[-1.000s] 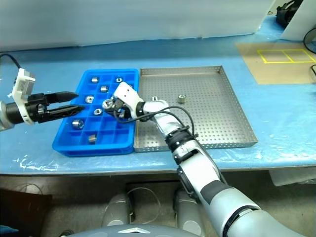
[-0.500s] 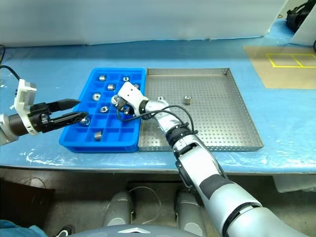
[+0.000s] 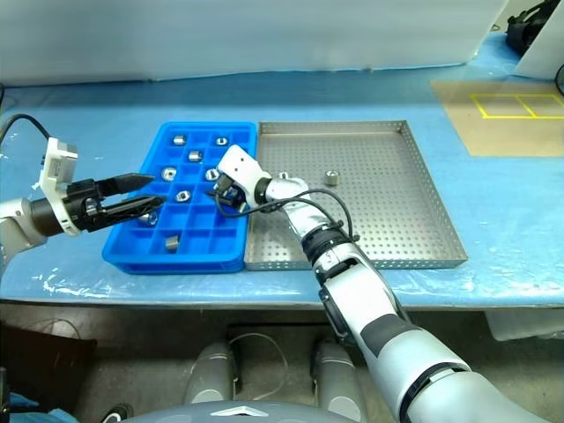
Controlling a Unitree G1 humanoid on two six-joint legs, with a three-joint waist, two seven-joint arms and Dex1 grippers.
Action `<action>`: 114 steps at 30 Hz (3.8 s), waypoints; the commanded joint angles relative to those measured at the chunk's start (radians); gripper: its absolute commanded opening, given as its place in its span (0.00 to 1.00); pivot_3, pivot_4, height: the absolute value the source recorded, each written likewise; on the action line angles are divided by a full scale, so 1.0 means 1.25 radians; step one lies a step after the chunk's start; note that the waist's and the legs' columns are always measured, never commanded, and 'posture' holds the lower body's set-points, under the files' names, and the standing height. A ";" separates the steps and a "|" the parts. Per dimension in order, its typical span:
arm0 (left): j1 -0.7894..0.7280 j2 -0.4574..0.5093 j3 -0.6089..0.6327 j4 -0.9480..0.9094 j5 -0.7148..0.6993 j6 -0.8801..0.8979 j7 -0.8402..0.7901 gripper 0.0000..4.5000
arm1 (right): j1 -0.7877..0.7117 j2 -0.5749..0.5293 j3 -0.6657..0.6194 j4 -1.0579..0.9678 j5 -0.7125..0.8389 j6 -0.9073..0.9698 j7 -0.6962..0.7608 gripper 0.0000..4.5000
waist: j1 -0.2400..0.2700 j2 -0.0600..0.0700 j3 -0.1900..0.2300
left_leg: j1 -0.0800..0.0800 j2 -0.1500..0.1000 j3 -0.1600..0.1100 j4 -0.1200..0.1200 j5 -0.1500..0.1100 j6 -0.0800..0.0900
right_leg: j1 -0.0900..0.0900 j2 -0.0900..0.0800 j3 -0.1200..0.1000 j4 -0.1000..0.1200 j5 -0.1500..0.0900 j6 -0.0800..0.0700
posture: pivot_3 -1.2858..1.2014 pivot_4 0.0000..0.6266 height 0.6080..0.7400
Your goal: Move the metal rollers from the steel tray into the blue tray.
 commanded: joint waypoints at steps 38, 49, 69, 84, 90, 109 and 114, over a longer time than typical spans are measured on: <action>-0.091 -0.048 -0.105 0.028 0.021 -0.025 -0.030 1.00 | -0.014 -0.195 -0.285 -0.002 0.139 0.191 -0.342 0.81 | -0.017 0.000 0.000 | -0.005 0.002 0.000 0.003 0.002 -0.003 | -0.004 0.004 0.002 0.001 0.000 0.000 | 0.44 0.24 1.00; -0.096 -0.055 -0.121 0.035 0.034 -0.030 -0.035 1.00 | 0.075 -0.164 -0.250 -0.109 0.126 0.314 -0.343 0.81 | -0.019 0.000 0.000 | -0.002 0.005 0.000 0.002 0.003 -0.005 | -0.004 0.008 0.004 0.001 0.002 -0.003 | 0.44 0.24 1.00; -0.099 -0.056 -0.120 0.044 0.041 -0.033 -0.036 1.00 | 0.099 -0.161 -0.217 -0.104 0.103 0.289 -0.332 0.37 | -0.019 0.000 0.000 | -0.002 0.005 0.000 0.002 0.004 -0.007 | -0.003 0.008 0.004 0.001 0.002 -0.003 | 0.44 0.24 1.00; -0.068 0.040 0.008 0.066 0.022 -0.020 -0.045 1.00 | 0.101 -0.099 -0.061 -0.429 0.220 0.437 0.094 0.37 | -0.016 0.000 0.000 | 0.000 0.007 0.000 -0.001 0.004 -0.007 | -0.003 0.010 0.003 0.000 0.002 -0.004 | 0.47 0.24 1.00; -0.004 0.095 0.076 0.085 0.039 -0.041 -0.053 1.00 | 0.057 -0.045 0.015 -0.338 0.184 0.374 0.164 0.37 | 0.003 0.000 0.000 | 0.000 0.006 -0.001 0.000 0.003 -0.005 | -0.002 0.009 0.002 0.000 0.002 -0.004 | 0.50 0.24 1.00; 0.066 0.073 0.118 0.008 -0.003 -0.020 -0.008 1.00 | -0.014 0.096 0.031 -0.076 0.103 0.256 0.095 0.45 | 0.011 0.000 0.000 | 0.000 0.006 -0.002 -0.001 0.003 -0.006 | -0.001 0.009 0.001 0.000 0.002 -0.004 | 0.50 0.24 1.00; 0.049 0.068 0.099 0.009 -0.004 -0.019 -0.007 1.00 | -0.024 0.092 0.025 -0.057 0.084 0.259 0.048 0.81 | 0.009 0.000 0.000 | 0.000 0.006 -0.002 -0.001 0.004 -0.006 | -0.001 0.009 0.001 0.000 0.002 -0.004 | 0.50 0.24 1.00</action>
